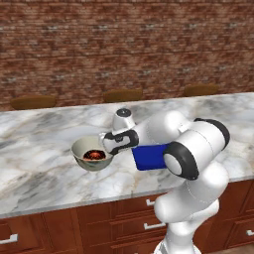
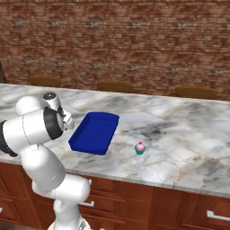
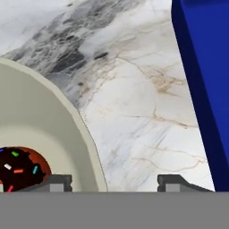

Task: Place the bowl with donut and the cupcake onto the tray.

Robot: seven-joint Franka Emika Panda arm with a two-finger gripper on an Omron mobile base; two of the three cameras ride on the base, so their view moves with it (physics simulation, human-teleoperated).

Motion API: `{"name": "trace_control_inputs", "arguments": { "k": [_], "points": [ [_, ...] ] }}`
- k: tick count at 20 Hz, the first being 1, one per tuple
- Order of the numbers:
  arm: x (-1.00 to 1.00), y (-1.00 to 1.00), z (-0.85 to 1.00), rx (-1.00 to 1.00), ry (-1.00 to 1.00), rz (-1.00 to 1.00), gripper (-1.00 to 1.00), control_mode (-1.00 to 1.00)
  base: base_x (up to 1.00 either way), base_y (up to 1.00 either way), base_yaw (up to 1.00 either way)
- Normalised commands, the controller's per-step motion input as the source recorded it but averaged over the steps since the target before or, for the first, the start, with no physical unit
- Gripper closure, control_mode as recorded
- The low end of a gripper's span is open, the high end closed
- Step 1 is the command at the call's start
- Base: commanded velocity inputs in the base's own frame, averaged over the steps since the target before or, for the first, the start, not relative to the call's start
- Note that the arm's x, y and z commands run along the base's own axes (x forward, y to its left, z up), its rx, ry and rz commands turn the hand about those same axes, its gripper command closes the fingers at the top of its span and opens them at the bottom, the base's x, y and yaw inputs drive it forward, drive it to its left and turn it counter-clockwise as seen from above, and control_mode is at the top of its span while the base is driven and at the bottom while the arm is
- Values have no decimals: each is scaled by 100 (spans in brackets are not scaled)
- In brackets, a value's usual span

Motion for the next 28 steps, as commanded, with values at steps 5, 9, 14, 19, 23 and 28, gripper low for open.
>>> {"name": "trace_control_inputs", "arguments": {
  "k": [5,9,14,19,23,28],
  "points": [
    [0,-1,9,0,0,-1,100,-100,0,0,0],
    [5,-28,69,0,-1,-2,100,-100,0,0,0],
    [2,-51,88,1,0,-7,100,-100,0,0,0],
    [19,-75,44,5,-1,-7,100,-100,0,0,0],
    [41,-83,24,11,-2,-3,100,-100,0,0,0],
    [65,-81,7,11,0,-1,100,-100,0,0,0]
  ]
}}
